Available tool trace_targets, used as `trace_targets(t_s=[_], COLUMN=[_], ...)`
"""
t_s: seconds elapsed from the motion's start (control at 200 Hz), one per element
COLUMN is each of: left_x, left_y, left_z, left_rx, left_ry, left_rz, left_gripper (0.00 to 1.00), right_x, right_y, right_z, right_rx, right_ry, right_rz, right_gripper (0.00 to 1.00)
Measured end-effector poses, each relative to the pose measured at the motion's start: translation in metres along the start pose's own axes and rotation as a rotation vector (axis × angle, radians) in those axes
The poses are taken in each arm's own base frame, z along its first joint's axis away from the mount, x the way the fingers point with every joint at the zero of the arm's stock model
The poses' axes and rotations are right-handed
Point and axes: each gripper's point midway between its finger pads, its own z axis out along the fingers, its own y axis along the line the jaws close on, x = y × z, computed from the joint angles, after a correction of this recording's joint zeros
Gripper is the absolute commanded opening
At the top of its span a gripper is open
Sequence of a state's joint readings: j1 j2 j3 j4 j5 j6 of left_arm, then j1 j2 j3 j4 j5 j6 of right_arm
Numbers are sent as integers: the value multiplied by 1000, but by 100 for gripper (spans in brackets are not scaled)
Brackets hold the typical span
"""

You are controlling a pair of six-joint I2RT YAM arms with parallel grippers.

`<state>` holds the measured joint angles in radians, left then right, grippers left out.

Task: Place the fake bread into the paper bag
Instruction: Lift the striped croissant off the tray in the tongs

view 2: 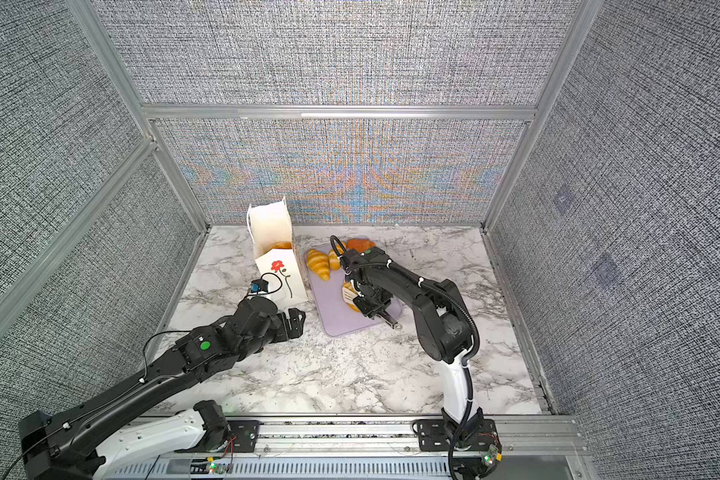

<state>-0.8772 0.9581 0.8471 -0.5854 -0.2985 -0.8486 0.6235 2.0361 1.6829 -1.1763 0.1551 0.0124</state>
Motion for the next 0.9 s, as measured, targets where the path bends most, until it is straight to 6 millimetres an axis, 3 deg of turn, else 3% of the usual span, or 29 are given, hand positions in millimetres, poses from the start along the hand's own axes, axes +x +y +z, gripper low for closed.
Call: trace_targets(t_s=[0.22, 0.58, 0.9], left_x=[-3, -13, -17], left_y=[4, -4, -10], left_z=[-6, -8, -6], left_rx=[-11, -9, 4], left_ry=[-12, -25, -36], left_rz=[1, 53, 107], left_gripper=[99, 99, 99], right_x=[-3, 1, -6], right_y=[1, 6, 28], right_z=[-9, -43, -70], right_rx=[-29, -65, -112], right_ry=[-36, -156, -262], right_rz=[12, 3, -42], right_gripper=[34, 34, 35])
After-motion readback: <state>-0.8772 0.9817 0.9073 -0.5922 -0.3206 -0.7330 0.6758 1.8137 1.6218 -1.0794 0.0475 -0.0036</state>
